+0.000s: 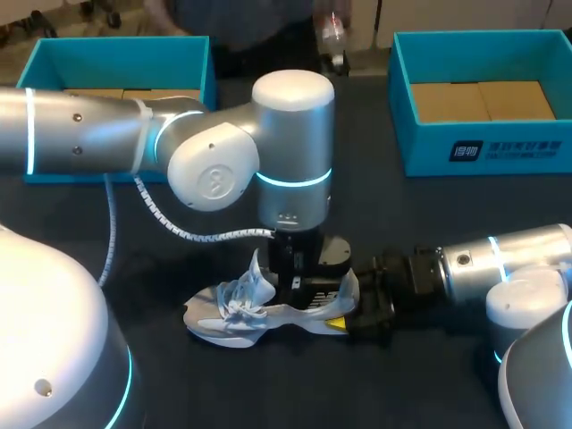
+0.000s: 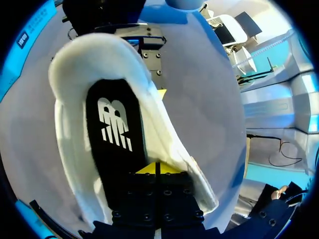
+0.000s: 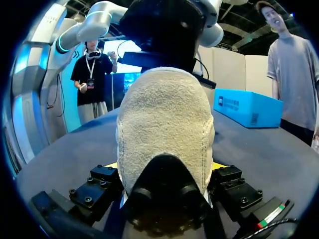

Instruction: Take the shoe out of the shoebox, open the shoe tongue, remove and reinsert the insole, then place the shoe into the shoebox

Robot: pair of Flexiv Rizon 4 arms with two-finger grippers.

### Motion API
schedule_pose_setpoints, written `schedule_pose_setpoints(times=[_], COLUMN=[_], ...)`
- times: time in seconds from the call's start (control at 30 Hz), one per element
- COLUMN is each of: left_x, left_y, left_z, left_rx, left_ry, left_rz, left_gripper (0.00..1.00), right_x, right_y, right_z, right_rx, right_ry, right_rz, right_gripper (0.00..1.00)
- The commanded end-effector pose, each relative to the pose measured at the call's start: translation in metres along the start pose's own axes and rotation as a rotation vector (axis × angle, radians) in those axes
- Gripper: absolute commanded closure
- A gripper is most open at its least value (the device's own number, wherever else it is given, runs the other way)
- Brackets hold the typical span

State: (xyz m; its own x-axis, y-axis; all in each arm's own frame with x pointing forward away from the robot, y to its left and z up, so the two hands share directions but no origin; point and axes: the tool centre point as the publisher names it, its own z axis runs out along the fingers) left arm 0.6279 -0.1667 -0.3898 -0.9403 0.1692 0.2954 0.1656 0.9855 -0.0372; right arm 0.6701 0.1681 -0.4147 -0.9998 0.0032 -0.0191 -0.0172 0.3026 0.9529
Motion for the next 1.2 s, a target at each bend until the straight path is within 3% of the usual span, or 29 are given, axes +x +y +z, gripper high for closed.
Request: schedule_pose_setpoints(times=[0.03,0.37,0.4,0.43,0.53,0.8,1.2], left_x=[0.01,0.005,0.004,0.004,0.005,0.003,-0.03], left_y=[0.002,0.0,-0.001,-0.001,-0.001,-0.006,-0.006], left_z=[0.001,0.01,0.011,0.011,0.009,0.009,0.006], left_rx=[-0.01,-0.025,-0.027,-0.026,-0.024,-0.049,-0.084], left_ry=[-0.03,-0.095,-0.101,-0.113,-0.148,-0.271,-0.331], left_rz=[0.006,-0.01,-0.011,-0.012,-0.021,-0.031,-0.083], left_gripper=[1.0,1.0,0.94,0.76,0.71,0.67,0.7], right_x=[0.001,0.001,0.001,0.001,0.001,0.001,0.001], right_y=[0.001,0.001,0.001,0.001,0.001,0.001,0.001], right_z=[0.0,0.0,0.0,0.0,0.0,0.0,0.0], right_rx=[0.003,0.003,0.003,0.003,0.003,0.003,0.003], right_ry=[-0.003,-0.003,-0.003,-0.003,-0.003,-0.003,-0.003], right_rz=[-0.001,-0.001,-0.001,-0.001,-0.001,-0.001,-0.001], right_gripper=[1.0,1.0,1.0,1.0,1.0,1.0,1.0])
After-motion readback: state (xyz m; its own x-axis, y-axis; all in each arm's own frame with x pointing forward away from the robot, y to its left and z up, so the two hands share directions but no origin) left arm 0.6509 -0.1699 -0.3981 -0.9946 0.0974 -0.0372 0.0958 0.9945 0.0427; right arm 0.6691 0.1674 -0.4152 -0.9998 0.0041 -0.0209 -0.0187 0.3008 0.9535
